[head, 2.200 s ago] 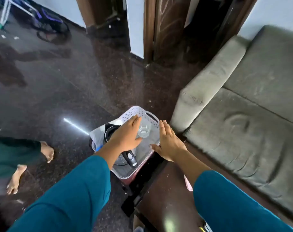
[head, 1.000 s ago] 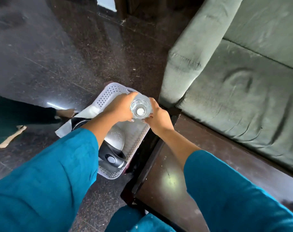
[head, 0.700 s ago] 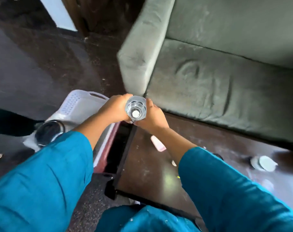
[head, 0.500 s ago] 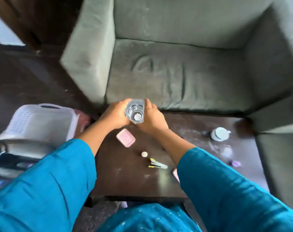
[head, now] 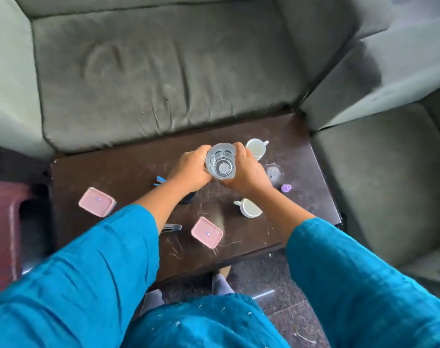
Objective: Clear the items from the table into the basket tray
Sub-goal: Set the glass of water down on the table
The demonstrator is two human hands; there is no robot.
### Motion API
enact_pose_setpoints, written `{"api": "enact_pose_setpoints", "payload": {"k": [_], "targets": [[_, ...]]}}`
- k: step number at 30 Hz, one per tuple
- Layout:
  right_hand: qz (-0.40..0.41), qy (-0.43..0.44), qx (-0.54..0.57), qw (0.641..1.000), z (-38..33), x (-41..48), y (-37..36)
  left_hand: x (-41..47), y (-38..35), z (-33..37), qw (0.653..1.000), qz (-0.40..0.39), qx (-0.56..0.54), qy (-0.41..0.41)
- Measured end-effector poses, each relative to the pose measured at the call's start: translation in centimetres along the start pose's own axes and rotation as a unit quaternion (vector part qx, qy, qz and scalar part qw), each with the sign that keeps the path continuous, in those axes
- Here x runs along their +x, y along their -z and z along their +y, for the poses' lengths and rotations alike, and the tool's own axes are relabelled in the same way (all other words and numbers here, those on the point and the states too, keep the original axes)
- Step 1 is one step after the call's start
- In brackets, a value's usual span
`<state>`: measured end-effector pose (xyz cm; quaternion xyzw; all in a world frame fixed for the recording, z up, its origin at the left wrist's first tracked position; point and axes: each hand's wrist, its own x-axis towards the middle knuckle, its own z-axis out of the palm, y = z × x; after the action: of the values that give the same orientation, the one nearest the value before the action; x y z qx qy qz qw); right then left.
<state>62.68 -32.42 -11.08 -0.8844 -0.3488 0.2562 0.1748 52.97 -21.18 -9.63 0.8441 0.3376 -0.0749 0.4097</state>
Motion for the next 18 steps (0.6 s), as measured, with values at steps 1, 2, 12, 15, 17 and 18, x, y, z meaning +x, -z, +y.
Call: {"api": "enact_pose_setpoints", "payload": {"k": [1,2,12,15,17,18], "targets": [[-0.007,0.0,0.002,1.0,1.1,0.2,-0.5,0.6,-1.0,-0.1,1.0,-0.01,0.004,0.005],[-0.015,0.0,0.002,1.0,1.9,0.3,-1.0,1.0,-1.8,-0.4,1.0,-0.019,0.007,0.008],[-0.11,-0.006,-0.032,0.993,6.4,2.1,-5.0,3.7,-7.0,-3.4,0.994,-0.092,0.01,0.057],[-0.119,-0.007,-0.037,0.992,6.6,2.9,-6.2,4.1,-7.5,-4.0,0.993,-0.095,-0.006,0.065],[-0.124,-0.014,-0.035,0.992,6.7,3.2,-6.7,4.3,-7.5,-4.3,0.992,-0.107,-0.008,0.067],[-0.127,-0.015,-0.033,0.991,6.7,3.2,-7.1,4.4,-7.5,-4.4,0.991,-0.114,-0.007,0.067]]}}
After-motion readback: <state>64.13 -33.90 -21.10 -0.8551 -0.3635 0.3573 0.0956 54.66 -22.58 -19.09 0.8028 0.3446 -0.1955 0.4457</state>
